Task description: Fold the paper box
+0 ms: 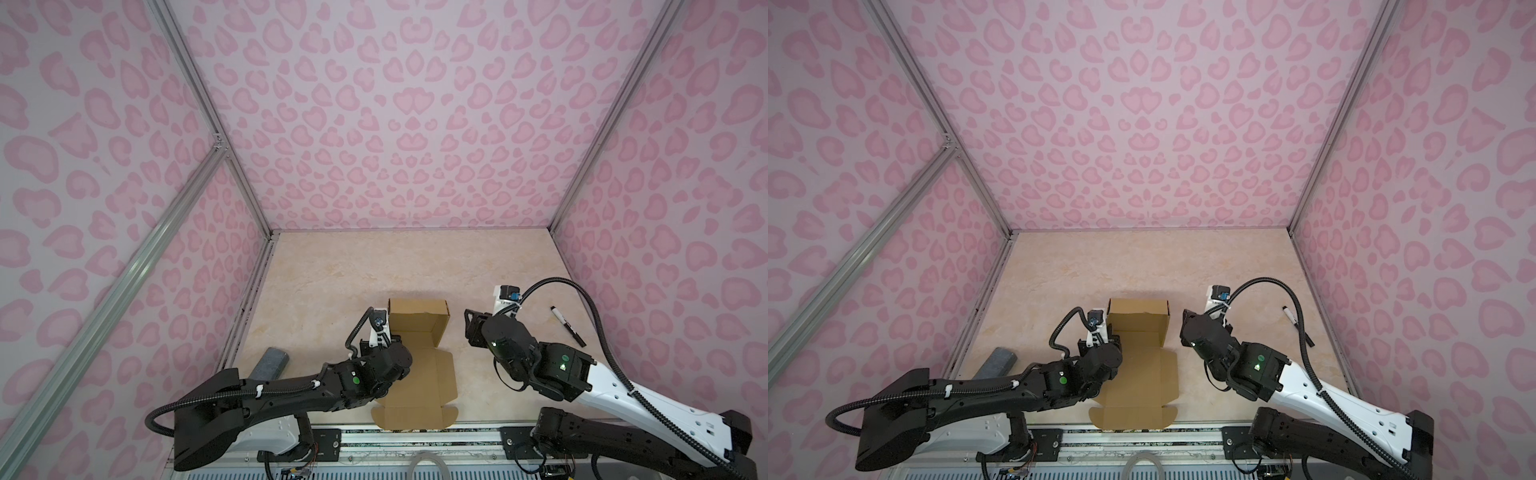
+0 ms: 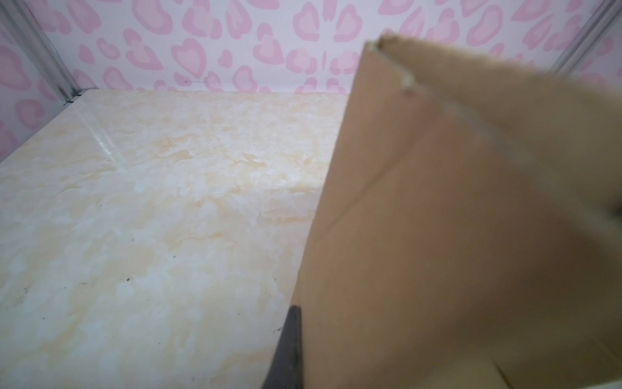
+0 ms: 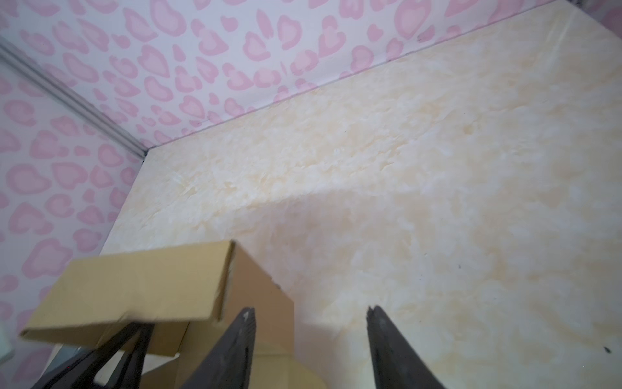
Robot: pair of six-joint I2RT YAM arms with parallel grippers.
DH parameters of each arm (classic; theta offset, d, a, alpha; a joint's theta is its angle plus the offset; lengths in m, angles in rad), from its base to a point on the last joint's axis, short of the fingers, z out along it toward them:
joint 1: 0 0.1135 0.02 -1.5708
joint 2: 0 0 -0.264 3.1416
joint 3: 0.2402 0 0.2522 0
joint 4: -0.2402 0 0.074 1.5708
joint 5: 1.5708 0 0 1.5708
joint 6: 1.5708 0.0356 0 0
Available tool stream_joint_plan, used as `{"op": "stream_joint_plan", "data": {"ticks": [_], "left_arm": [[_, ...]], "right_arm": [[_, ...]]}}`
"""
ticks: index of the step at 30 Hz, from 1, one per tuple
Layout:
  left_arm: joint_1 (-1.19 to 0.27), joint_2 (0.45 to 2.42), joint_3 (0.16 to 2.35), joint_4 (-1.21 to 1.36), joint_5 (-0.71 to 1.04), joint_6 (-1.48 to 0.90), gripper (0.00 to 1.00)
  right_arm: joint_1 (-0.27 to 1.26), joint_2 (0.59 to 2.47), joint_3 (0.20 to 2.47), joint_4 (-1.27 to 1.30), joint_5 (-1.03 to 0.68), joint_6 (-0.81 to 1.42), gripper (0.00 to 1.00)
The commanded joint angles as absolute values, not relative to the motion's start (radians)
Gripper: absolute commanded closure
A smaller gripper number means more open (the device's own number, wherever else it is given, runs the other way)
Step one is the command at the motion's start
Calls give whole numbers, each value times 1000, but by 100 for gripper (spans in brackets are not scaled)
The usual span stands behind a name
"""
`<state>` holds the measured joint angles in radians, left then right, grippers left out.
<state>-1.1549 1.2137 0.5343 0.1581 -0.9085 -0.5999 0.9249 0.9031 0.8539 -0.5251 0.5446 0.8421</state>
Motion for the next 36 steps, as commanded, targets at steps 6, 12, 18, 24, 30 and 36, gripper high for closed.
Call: {"op": "stream_joint_plan", "data": {"ticks": [6, 12, 18, 24, 30, 36], "left_arm": [[-1139, 1069, 433, 408, -671, -375, 96], [-1138, 1017, 411, 408, -595, -308, 97], [-1135, 992, 400, 405, -556, -278, 97], [-1132, 1018, 408, 399, -581, -287, 97], [-1126, 1040, 419, 379, -632, -306, 97], [-1111, 1034, 416, 340, -696, -360, 97]], "right_arm": [[604, 1006, 866, -319, 74, 638, 45], [544, 1151, 888, -194, -166, 674, 46], [513, 1263, 865, -58, -404, 733, 46], [543, 1314, 804, 113, -510, 813, 49], [577, 1361, 758, 211, -583, 877, 51], [590, 1381, 726, 216, -621, 906, 54]]}}
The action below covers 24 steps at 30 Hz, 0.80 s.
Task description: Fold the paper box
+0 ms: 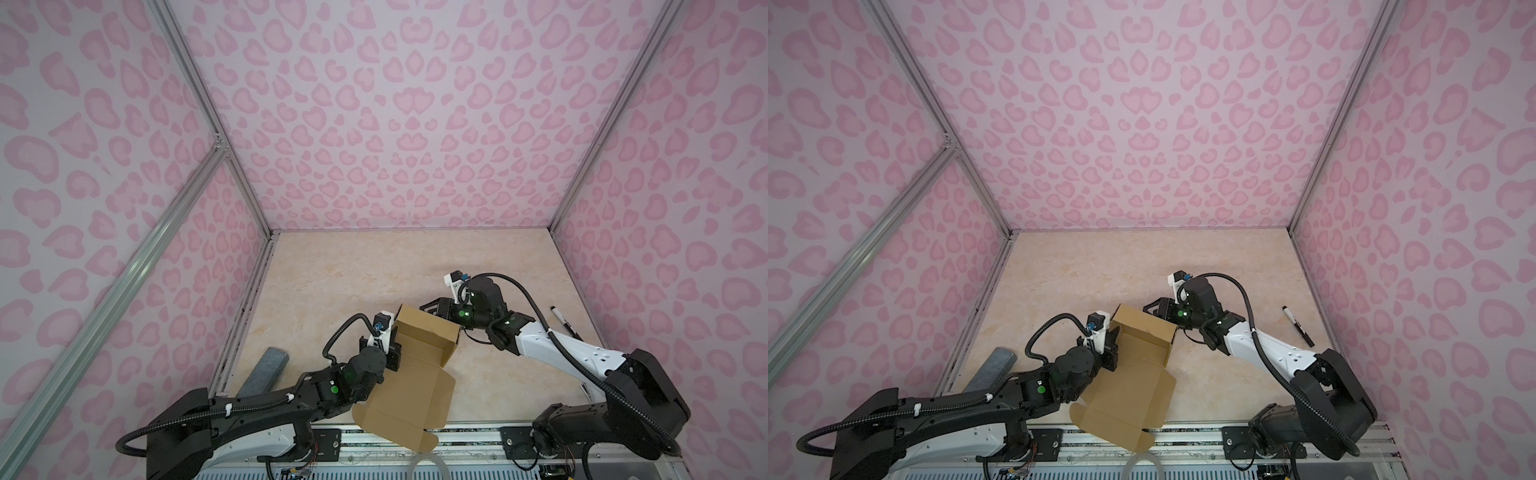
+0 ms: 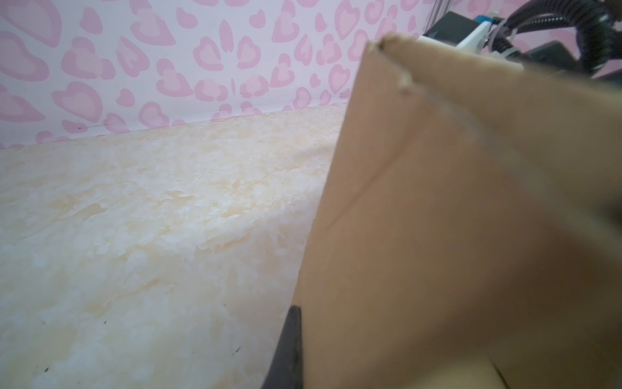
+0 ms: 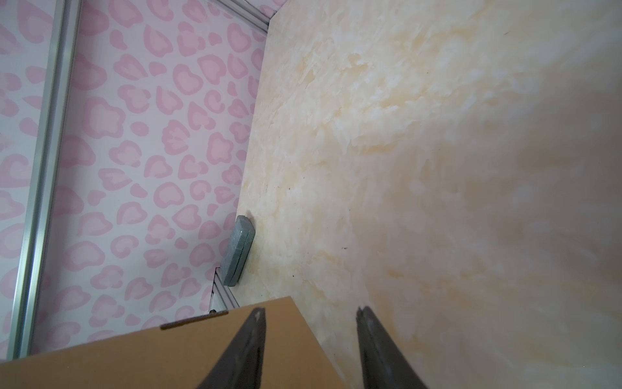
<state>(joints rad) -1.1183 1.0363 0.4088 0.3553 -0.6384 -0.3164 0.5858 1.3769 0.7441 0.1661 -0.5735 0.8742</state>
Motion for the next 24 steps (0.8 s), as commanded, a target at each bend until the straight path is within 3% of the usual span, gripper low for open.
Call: {"op": "stream_joint_plan", "data": {"ticks": [1, 24], "left_arm": [[-1108, 1032, 414, 338, -696, -363, 97], [-1088, 1041, 424, 284, -765, -454, 97]], "right_arm": [[594, 1378, 719, 232, -623, 916, 55], [668, 1394, 653, 371, -637, 1020, 59]]}}
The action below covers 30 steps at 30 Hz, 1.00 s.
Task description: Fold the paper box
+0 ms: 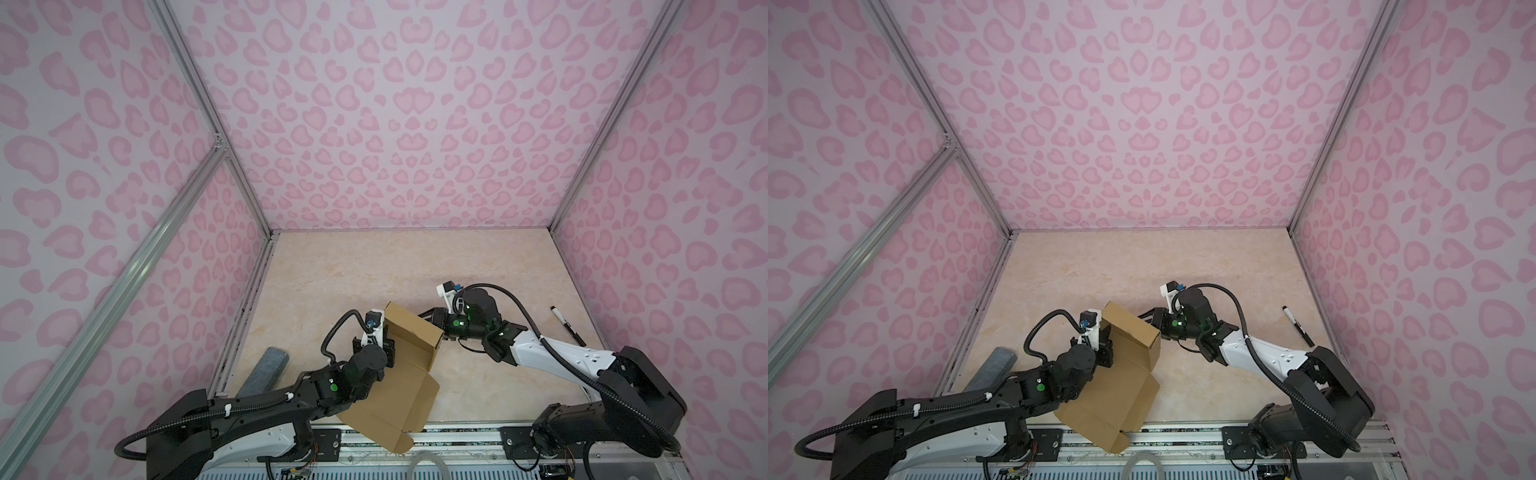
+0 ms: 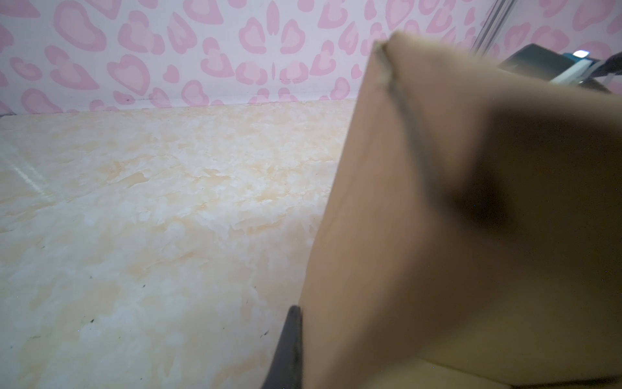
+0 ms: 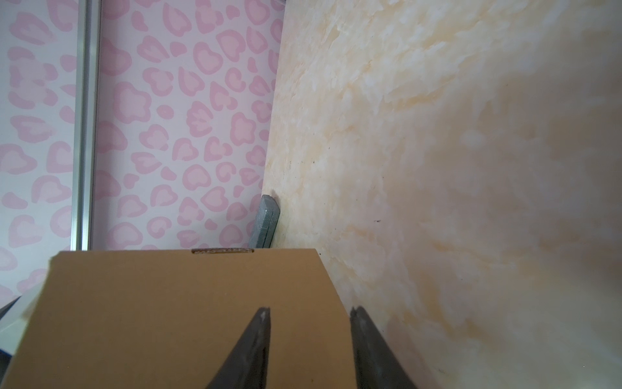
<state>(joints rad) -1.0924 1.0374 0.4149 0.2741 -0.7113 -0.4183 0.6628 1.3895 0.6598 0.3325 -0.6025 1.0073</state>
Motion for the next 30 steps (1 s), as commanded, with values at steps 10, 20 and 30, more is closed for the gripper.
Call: {"op": "stream_joint_plan", "data": {"ticks": [10, 20, 30], "left_arm": [[-1070, 1024, 413, 251, -787, -506, 97], [-1039, 987, 360, 308, -716, -521, 97], [-1033, 940, 334, 313, -651, -523, 96]], "right_arm": [[681, 1368, 664, 329, -626, 982, 58], [646, 1332, 661, 269, -600, 947, 56], [527, 1200, 650, 82, -450, 888, 55]]}}
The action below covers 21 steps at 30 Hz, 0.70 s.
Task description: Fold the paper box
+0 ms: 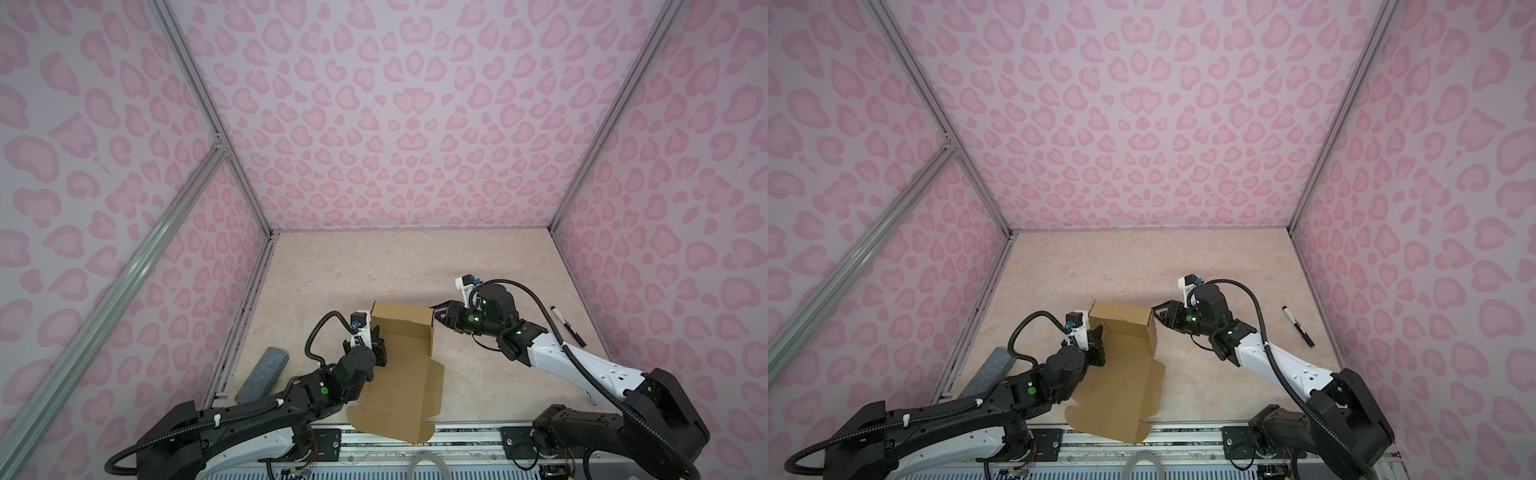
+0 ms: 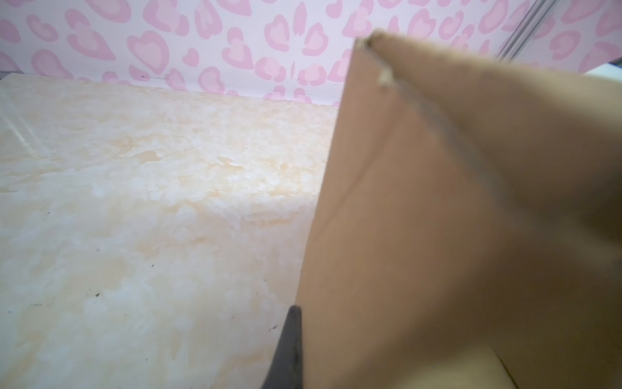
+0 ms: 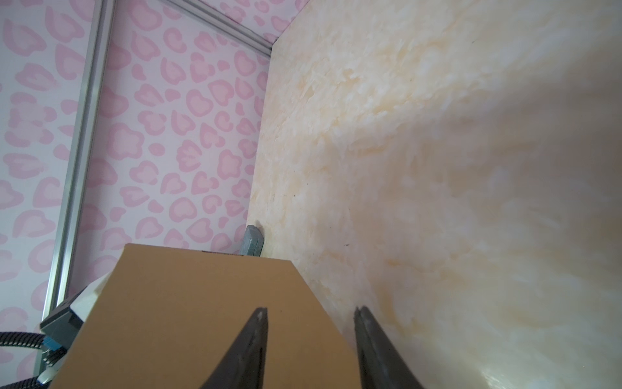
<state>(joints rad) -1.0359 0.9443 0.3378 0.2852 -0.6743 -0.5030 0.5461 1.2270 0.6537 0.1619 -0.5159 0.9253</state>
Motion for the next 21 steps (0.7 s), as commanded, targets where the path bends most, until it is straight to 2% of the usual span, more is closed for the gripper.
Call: {"op": "stream_joint_plan", "data": {"ticks": [1, 9, 16, 21], "left_arm": [[-1032, 945, 336, 306, -647, -534, 96], [-1014, 1031, 386, 239, -602, -591, 96], [-991, 1109, 454, 151, -532, -635, 96], [-932, 1178, 515, 63, -411, -678, 96]], "right_arm": [[517, 1181, 653, 55, -431, 875, 55], [486, 1066, 677, -90, -300, 809, 55], [474, 1051, 696, -151, -304, 792, 55], [475, 1048, 708, -183, -313, 780, 55]]}}
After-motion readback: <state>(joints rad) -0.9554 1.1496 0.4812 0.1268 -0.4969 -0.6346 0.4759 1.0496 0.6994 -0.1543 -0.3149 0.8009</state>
